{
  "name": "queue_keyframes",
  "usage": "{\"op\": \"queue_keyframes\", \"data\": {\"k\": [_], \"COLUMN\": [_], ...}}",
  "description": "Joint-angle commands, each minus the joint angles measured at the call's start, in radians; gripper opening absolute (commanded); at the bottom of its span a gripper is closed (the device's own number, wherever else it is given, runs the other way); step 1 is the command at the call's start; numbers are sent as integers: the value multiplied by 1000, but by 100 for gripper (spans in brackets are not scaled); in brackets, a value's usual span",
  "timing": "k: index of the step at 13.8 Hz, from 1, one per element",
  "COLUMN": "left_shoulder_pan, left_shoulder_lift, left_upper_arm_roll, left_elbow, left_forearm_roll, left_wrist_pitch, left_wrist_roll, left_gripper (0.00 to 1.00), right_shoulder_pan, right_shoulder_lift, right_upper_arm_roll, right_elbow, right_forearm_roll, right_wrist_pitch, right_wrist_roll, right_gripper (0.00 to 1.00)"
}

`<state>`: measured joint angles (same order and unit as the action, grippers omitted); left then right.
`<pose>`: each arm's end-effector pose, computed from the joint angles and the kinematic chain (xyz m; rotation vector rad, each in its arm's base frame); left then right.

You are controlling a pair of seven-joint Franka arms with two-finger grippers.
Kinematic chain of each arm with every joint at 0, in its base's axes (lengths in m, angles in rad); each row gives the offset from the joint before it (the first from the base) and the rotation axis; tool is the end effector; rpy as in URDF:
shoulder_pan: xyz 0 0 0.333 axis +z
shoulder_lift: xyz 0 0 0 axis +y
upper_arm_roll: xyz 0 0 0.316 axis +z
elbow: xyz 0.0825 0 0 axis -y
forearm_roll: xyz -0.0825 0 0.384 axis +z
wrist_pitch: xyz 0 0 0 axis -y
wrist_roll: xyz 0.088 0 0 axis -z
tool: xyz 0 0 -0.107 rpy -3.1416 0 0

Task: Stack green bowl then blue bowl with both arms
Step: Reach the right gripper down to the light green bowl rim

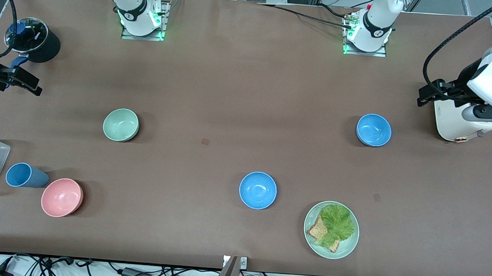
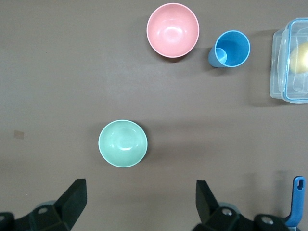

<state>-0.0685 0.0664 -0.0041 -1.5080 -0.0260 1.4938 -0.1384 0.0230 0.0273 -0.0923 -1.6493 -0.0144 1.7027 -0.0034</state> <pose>0.5650 -0.0440 0.6102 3.1196 0.1012 -0.1295 0.5710 -0.0403 0.5835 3.1220 -0.1001 0.0400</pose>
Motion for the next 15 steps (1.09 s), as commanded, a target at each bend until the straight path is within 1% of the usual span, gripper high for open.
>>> {"op": "queue_keyframes", "data": {"k": [1,6,9,12,15], "left_shoulder_pan": [-14,-10,1,1,1], "left_shoulder_lift": [-17,-14,-5,-5,-8], "left_upper_arm_roll": [19,21,15,10,6], "left_elbow": [-26,-21,-9,-9,-9], "left_forearm_roll": [-18,-17,-34,-35,-37], "left_wrist_pitch": [8,6,-30,-70,-86], "left_wrist_roll": [-6,5,-4,-6,-9], "left_gripper": [100,100,100,100,100], "right_shoulder_pan": [5,0,-3,3,8], "right_shoulder_lift": [11,14,26,84,213], "right_upper_arm_roll": [0,-3,-6,-1,0], "right_elbow": [18,22,22,17,19], "right_forearm_roll": [2,7,7,4,13], "right_wrist_pitch": [-5,-28,-28,-52,-51], "right_wrist_roll": [6,8,-1,0,2], "right_gripper": [100,100,100,100,100]}}
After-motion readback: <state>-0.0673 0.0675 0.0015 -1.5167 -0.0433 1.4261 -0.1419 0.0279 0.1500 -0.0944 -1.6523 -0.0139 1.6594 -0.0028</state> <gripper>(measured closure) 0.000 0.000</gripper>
